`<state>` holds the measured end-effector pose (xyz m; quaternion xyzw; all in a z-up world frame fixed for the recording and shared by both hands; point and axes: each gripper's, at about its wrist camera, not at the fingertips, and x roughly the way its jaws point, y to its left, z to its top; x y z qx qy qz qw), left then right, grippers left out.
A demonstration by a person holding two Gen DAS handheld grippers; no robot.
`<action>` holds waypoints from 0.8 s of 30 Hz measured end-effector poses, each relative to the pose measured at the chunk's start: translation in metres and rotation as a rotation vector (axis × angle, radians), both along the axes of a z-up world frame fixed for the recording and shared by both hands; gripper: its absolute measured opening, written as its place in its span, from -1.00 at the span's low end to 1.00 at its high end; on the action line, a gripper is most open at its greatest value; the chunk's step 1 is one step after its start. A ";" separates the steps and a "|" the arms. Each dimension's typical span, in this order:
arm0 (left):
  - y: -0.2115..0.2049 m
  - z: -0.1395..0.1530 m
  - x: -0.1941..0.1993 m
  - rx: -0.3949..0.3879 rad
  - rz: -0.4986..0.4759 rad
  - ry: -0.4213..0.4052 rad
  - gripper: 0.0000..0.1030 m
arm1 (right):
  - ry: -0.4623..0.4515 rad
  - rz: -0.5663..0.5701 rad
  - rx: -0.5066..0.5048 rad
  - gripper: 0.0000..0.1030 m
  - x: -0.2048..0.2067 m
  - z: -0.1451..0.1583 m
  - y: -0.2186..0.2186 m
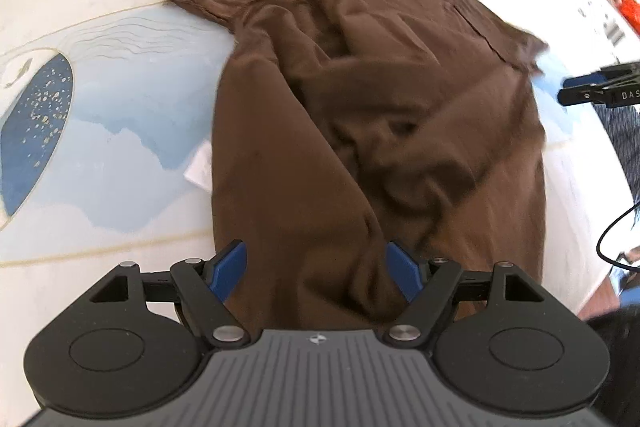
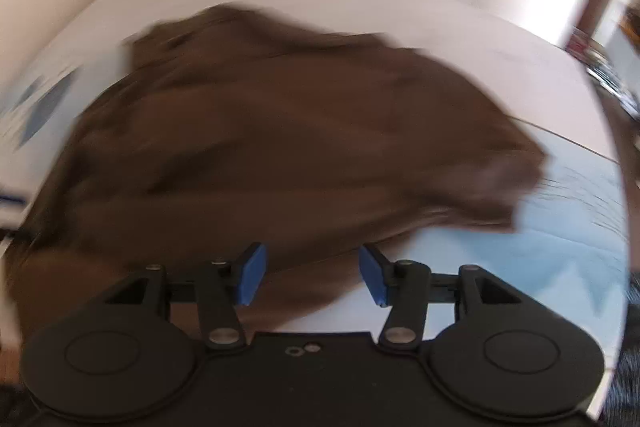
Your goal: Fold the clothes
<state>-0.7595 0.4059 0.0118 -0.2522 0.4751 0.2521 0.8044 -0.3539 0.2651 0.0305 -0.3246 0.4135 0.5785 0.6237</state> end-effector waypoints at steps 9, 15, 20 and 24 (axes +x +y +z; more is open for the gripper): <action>-0.072 0.005 -0.007 0.143 -0.092 0.145 0.48 | 0.093 0.366 0.020 1.00 -0.124 -0.001 -0.015; -0.070 -0.007 -0.015 0.129 -0.152 0.094 0.16 | 0.100 0.403 0.058 1.00 -0.186 0.006 -0.021; -0.057 -0.017 -0.029 0.069 -0.232 0.042 -0.65 | 0.043 0.380 0.027 1.00 -0.242 -0.004 -0.004; -0.033 -0.016 -0.048 0.056 -0.253 0.006 -0.74 | -0.079 0.361 -0.064 1.00 -0.271 -0.027 0.007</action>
